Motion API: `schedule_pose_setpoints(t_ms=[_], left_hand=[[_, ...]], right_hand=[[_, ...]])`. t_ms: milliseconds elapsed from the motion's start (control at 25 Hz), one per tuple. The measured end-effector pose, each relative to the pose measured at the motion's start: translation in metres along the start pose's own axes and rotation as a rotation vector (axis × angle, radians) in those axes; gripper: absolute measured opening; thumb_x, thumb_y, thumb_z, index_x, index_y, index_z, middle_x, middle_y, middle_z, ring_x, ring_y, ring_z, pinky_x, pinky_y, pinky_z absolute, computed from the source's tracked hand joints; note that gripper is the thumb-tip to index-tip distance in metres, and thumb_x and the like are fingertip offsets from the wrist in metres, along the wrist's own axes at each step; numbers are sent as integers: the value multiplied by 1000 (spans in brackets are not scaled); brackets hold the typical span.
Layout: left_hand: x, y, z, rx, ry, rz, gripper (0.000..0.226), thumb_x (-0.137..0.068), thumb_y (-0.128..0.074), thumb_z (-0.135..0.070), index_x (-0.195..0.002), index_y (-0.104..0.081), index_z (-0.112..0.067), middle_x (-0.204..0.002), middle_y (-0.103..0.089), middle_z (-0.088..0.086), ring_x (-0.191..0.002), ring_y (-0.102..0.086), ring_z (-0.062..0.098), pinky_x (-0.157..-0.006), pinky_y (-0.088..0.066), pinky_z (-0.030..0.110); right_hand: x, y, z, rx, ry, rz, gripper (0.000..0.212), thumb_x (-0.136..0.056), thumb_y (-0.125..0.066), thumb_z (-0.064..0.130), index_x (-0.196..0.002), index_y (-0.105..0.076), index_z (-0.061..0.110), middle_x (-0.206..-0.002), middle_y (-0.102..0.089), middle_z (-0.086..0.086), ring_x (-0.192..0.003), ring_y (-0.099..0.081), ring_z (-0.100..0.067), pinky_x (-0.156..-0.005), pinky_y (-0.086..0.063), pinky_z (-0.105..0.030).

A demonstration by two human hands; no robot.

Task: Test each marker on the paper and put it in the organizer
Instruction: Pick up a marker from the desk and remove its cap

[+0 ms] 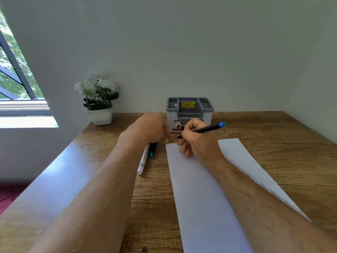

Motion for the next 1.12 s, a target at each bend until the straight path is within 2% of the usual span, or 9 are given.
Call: schedule_pose_setpoints(t_ms=[80,160,360,520,760,880,1120], left_hand=[[-5,-6,1,-19,-2,56,18,-81,-78,-18,-99,-77,-22,-105,-71,-6,-105,-60,15,-101,-48,39],[-8,-9,5,-6,-9,46,20,-82,-76,-20,-102,-78,-20,-104,-71,-5,-103,-60,15,-99,-48,37],[-10,-12,11,-2,-12,4,15,-77,-81,-26,-91,-78,-23,-80,-64,-12,-86,-58,10,-82,-48,29],[-12,-15,11,-9,7,-25,15,-73,-84,-27,-86,-77,-24,-76,-63,-12,-77,-56,8,-73,-45,28],[-14,-16,8,-47,22,-23,27,-79,-79,-25,-104,-75,-18,-97,-69,0,-89,-59,16,-78,-48,30],[-16,-17,9,-64,41,-31,34,-81,-78,-24,-113,-71,-16,-104,-68,3,-94,-61,19,-84,-52,33],[-18,-17,7,-111,44,-56,34,-85,-74,-22,-118,-68,-16,-107,-67,4,-94,-60,19,-84,-52,32]], right_hand=[[-2,-3,-5,103,-27,17,16,-79,-65,4,-67,-57,11,-61,-67,-14,-45,-58,-11,-39,-44,-22],[-6,-6,-7,240,-5,42,18,-74,-68,10,-61,-56,16,-58,-65,-6,-47,-54,-1,-43,-43,-14],[-12,-15,-6,362,82,90,26,-71,-68,15,-55,-48,20,-51,-49,5,-47,-45,-1,-40,-35,-10],[-16,-18,-8,383,95,96,26,-72,-68,18,-55,-48,18,-51,-48,5,-47,-45,-1,-40,-34,-10],[-18,-22,-9,419,97,98,26,-73,-69,22,-56,-49,18,-55,-51,3,-51,-47,0,-41,-36,-13],[-18,-22,-10,431,69,104,26,-75,-69,24,-57,-50,19,-58,-54,2,-51,-48,1,-47,-38,-21],[-17,-23,-8,449,54,104,31,-76,-70,26,-55,-49,21,-56,-53,5,-49,-48,0,-49,-35,-23]])
Point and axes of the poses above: each hand's wrist, its own x-axis away from the middle knuckle, its own y-axis out of the back of the hand, z = x × y, the point moved 6 cm from there along -x, towards the middle knuckle
